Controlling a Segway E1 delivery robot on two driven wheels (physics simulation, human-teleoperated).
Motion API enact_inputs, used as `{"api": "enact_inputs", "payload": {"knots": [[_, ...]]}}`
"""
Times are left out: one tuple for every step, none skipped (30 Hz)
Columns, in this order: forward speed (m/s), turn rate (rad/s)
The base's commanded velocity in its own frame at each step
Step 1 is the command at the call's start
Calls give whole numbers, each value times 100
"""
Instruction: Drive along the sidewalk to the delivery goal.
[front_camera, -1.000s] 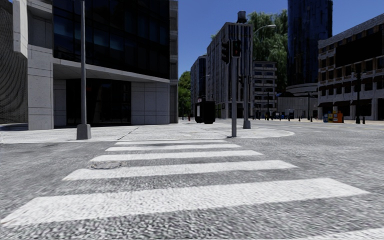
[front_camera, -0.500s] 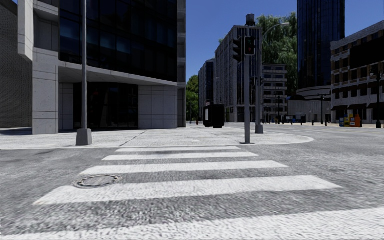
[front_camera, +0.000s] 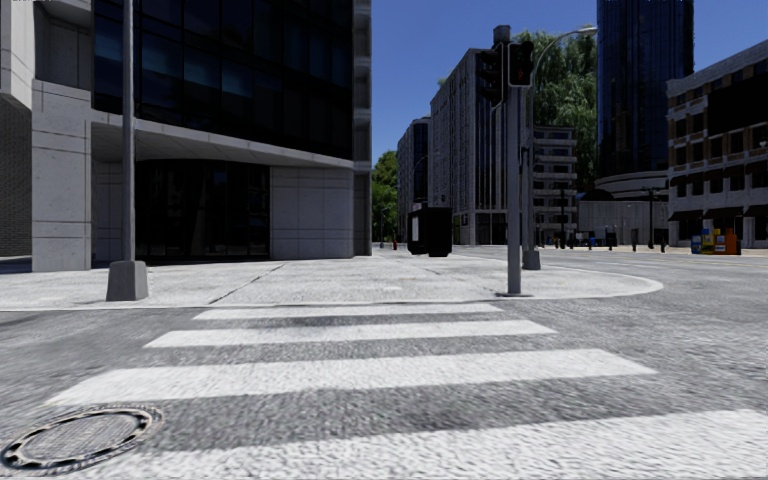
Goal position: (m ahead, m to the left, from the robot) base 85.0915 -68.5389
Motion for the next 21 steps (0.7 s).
{"api": "enact_inputs", "payload": {"knots": [[200, 0], [200, 0], [200, 0], [200, 0], [200, 0], [200, 0], [200, 0], [200, 0], [200, 0], [200, 0], [200, 0], [200, 0], [200, 0], [200, 0], [200, 0], [200, 0], [200, 0], [200, 0], [200, 0], [200, 0], [200, 0]]}}
